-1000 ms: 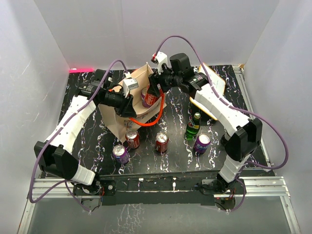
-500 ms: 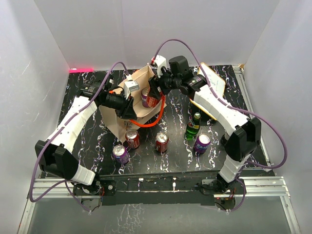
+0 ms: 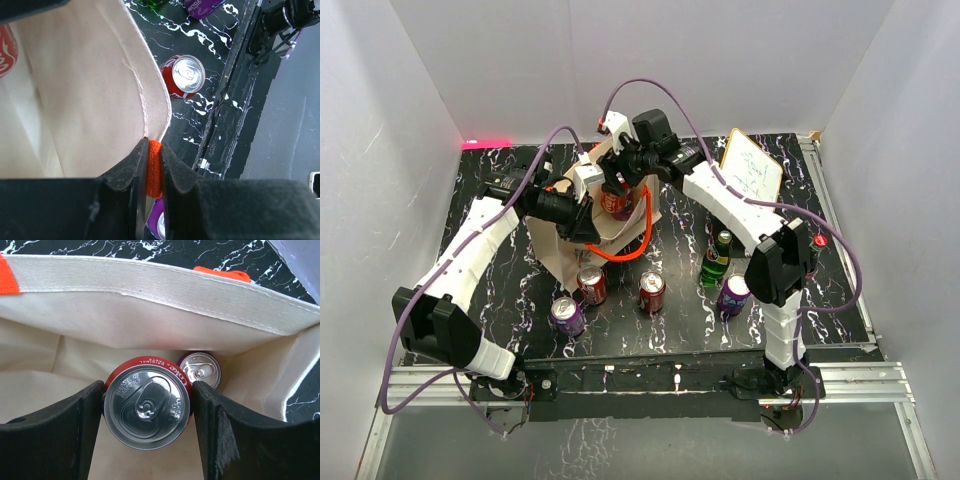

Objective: Place the beverage into the canvas bag

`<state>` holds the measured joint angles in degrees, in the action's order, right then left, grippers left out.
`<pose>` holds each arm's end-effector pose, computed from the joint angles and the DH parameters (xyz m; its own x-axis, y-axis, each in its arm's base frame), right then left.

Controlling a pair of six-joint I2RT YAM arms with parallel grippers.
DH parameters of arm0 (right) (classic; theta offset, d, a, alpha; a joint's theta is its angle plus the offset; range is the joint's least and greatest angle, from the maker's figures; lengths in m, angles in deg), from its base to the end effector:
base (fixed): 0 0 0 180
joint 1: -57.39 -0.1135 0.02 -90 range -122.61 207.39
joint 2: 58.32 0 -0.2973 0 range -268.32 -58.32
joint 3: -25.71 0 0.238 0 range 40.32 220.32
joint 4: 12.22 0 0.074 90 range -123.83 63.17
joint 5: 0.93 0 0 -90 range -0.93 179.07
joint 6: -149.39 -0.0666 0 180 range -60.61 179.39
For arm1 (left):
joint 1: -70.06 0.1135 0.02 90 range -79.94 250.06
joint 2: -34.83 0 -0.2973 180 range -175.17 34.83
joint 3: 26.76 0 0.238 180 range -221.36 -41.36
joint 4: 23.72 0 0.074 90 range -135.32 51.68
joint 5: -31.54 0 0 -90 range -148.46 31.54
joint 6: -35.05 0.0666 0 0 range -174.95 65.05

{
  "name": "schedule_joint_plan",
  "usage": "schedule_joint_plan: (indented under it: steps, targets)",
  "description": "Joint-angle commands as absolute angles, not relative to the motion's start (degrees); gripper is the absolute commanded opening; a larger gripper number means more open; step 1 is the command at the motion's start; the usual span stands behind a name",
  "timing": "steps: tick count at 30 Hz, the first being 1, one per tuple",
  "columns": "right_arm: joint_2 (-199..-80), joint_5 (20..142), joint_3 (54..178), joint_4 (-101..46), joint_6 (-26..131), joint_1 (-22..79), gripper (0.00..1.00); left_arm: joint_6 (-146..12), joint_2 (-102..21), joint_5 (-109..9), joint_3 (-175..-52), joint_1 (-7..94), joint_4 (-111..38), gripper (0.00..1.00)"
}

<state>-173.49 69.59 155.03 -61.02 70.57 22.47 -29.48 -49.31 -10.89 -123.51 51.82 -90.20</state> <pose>0.3889 0.2986 0.3630 -0.3091 -0.4387 -0.8438 -0.8405 0.5412 0.0265 0.2620 -0.1381 0.3651 -0.4240 0.4452 -0.7887 0.8937 0.3468 -0.2847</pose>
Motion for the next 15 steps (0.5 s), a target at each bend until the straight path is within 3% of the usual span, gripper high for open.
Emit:
schedule_joint_plan:
  steps: [1, 15]
  targets:
    - [-172.6, 70.0, 160.0, -58.6, 73.6, 22.0, 0.08, -29.3, -49.2, -9.5, -122.6, 51.8, -92.1, 0.01]
    - [-175.0, 70.3, 161.7, -60.0, 80.1, 21.0, 0.08, -29.3, -48.5, -10.3, -122.1, 51.9, -91.5, 0.00]
